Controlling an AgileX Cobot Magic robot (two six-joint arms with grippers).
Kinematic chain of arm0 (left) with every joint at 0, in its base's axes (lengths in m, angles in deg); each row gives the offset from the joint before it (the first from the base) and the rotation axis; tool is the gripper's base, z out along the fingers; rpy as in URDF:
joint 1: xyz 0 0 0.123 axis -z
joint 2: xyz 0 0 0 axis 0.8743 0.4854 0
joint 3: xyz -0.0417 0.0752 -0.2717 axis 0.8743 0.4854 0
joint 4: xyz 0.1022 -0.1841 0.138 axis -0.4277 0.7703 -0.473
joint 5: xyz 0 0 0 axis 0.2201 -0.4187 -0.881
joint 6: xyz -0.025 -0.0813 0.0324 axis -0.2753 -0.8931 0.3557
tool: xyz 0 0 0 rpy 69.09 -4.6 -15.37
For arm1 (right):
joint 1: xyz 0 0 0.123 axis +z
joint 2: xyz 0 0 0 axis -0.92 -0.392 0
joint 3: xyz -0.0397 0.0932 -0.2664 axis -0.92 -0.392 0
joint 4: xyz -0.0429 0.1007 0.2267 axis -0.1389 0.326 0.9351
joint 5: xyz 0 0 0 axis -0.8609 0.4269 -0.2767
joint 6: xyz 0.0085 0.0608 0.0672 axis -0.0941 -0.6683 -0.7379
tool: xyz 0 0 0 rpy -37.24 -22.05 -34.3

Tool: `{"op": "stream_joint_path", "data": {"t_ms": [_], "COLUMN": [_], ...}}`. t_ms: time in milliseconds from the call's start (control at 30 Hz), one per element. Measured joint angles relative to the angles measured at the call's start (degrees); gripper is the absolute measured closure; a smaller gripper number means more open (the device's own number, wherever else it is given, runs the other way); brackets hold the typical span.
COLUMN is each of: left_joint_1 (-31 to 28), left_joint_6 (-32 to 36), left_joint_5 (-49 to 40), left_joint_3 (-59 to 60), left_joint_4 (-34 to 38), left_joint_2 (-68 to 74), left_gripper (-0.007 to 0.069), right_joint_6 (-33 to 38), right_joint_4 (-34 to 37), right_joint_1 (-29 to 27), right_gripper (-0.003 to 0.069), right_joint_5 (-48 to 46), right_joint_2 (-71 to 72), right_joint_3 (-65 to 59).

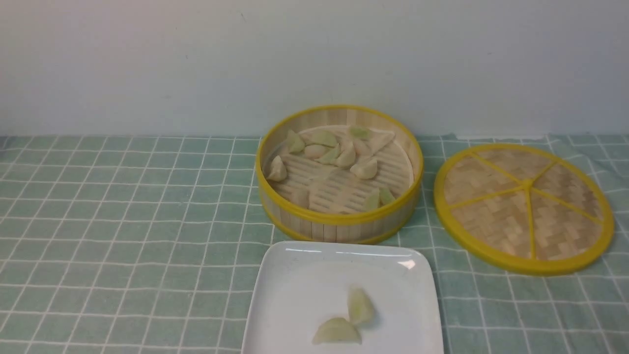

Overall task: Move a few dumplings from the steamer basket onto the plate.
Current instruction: Use the left arm to grab a dumpling from the steamer

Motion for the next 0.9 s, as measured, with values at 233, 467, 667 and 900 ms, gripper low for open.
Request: {"op": "stream_joint_path", "data": {"t_ms": [233,467,667,900], "left_joint_1": [0.00,0.90,7.29,14.16], "left_joint_6": [7.01,13.29,12.72,11.30], "left_joint_5": [-40.35,-57.21,-58.59,-62.82], "left_joint_3": [-27.94,-46.07,-59.71,-78.18], "left_joint_4": [-4.28,-6.58,-13.19,-20.07], "left_joint_2": [32.52,62.47,77.80,93.61], "left_gripper": [0.0631,0.0631,0.0631,0.0631], "right_joint_6": [11.28,16.80,18.78,20.61], "right_joint_4": [-8.69,-24.37,-30.60,-29.70], "right_joint_1": [1.02,1.02,1.02,1.02], "right_gripper": [0.0673,0.0672,0.0671,0.0671], "right_joint_5": [-22.09,-53.53,-62.10,-62.31], "right_joint_2": [-5.06,-28.51,-39.11,-40.64], "right_joint_3": [17.09,41.88,50.79,51.30]}}
